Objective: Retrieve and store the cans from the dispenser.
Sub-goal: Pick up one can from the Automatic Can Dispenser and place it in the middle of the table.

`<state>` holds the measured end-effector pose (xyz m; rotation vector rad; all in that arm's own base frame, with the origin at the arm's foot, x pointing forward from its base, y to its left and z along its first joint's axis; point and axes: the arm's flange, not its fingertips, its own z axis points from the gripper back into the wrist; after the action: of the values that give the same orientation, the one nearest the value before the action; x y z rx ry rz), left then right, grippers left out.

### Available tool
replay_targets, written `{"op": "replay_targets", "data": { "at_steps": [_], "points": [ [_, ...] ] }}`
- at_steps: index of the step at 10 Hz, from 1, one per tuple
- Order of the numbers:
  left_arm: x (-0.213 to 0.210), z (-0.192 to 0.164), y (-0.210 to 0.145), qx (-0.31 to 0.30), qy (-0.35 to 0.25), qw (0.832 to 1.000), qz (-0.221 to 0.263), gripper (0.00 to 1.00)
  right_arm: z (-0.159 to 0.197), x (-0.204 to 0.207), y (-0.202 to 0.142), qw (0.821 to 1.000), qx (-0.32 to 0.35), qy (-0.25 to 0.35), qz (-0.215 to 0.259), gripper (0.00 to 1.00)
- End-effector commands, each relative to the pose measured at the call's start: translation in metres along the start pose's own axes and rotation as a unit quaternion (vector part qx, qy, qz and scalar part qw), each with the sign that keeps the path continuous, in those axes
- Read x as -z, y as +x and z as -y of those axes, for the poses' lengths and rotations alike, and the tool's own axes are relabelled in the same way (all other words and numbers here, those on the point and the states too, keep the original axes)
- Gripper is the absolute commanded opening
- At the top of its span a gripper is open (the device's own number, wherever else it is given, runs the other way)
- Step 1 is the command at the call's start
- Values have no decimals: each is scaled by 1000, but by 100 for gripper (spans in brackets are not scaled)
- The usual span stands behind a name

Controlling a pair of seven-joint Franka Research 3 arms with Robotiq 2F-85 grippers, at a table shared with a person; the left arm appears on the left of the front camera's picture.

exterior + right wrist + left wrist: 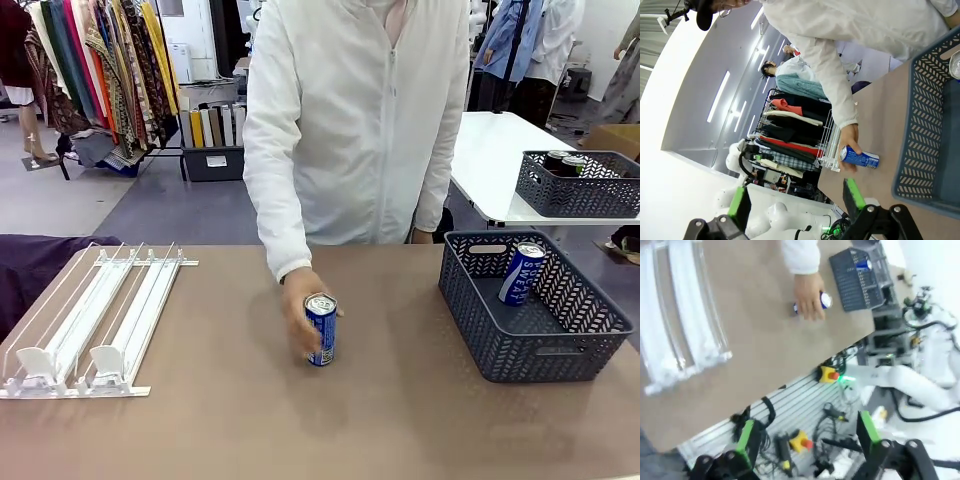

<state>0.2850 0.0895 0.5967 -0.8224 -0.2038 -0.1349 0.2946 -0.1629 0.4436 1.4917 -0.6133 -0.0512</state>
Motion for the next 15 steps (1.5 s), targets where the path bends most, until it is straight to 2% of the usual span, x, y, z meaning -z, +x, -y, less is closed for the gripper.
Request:
{"op": "replay_targets", "data": {
  "at_steps": [1, 2, 3, 4, 15],
  "points": [
    [1, -54, 4, -53, -74, 996, 24, 100, -4, 1, 3, 1000, -1, 6, 3, 100],
    [2, -87, -4, -56, -109, 992, 39, 100, -4, 1, 3, 1000, -1, 6, 3, 100],
    [7, -110, -4, -89, -134, 985, 64, 100, -4, 1, 3, 1000, -1, 6, 3, 100],
    [-14, -79, -20, -62, -66, 995, 30, 100, -4, 1, 3, 1000, -1, 6, 3, 100],
    [-14, -79, -20, -62, -66, 995, 30, 100, -4, 1, 3, 1000, -1, 6, 3, 100]
  ]
}}
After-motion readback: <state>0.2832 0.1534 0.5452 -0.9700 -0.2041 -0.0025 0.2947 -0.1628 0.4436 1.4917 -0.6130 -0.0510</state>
